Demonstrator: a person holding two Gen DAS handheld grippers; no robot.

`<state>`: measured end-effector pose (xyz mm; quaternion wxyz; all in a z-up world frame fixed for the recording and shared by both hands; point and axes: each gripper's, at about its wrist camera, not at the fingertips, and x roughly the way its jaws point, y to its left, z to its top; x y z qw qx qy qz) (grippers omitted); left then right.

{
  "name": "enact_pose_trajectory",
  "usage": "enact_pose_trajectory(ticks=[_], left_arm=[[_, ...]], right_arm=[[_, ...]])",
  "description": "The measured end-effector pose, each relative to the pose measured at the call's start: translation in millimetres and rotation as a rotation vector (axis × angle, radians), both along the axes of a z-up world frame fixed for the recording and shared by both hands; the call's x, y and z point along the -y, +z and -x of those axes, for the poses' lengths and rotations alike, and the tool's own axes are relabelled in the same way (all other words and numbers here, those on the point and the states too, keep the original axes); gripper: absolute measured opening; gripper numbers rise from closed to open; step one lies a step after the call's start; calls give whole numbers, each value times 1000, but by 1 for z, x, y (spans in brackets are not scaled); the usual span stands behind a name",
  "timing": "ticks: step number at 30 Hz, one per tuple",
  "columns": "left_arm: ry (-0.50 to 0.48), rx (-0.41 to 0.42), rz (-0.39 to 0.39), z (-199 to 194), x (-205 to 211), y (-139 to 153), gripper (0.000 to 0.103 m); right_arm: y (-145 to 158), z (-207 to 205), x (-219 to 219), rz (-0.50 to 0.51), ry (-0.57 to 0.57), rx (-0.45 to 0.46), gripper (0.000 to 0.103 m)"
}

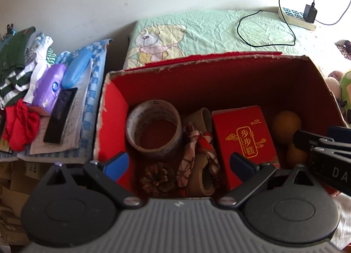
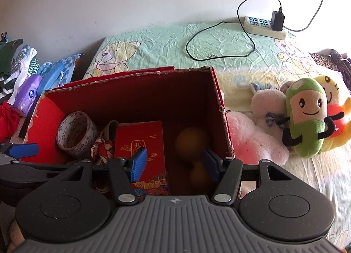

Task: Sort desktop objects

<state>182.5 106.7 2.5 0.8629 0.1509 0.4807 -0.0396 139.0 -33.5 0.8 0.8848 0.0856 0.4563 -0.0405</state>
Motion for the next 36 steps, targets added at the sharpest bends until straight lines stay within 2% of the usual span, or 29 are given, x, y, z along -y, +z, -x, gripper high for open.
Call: enact_pose_trajectory(ticks=[7,23,28,36], left_arm=[[20,5,-10,-7,0,-11,99],[48,-56,13,-9,-2,-24,99],[42,-52,8,-4,1,-26,99],[84,-36,-6,-3,-2,-25,99]], right_arm=[[-5,-3,-1,5,2,-16,59],[-14,-1,-1,-15,11,-39,58],[-14,0,2,-12,3,-35,58],[-14,0,4,-26,-11,-22,58]])
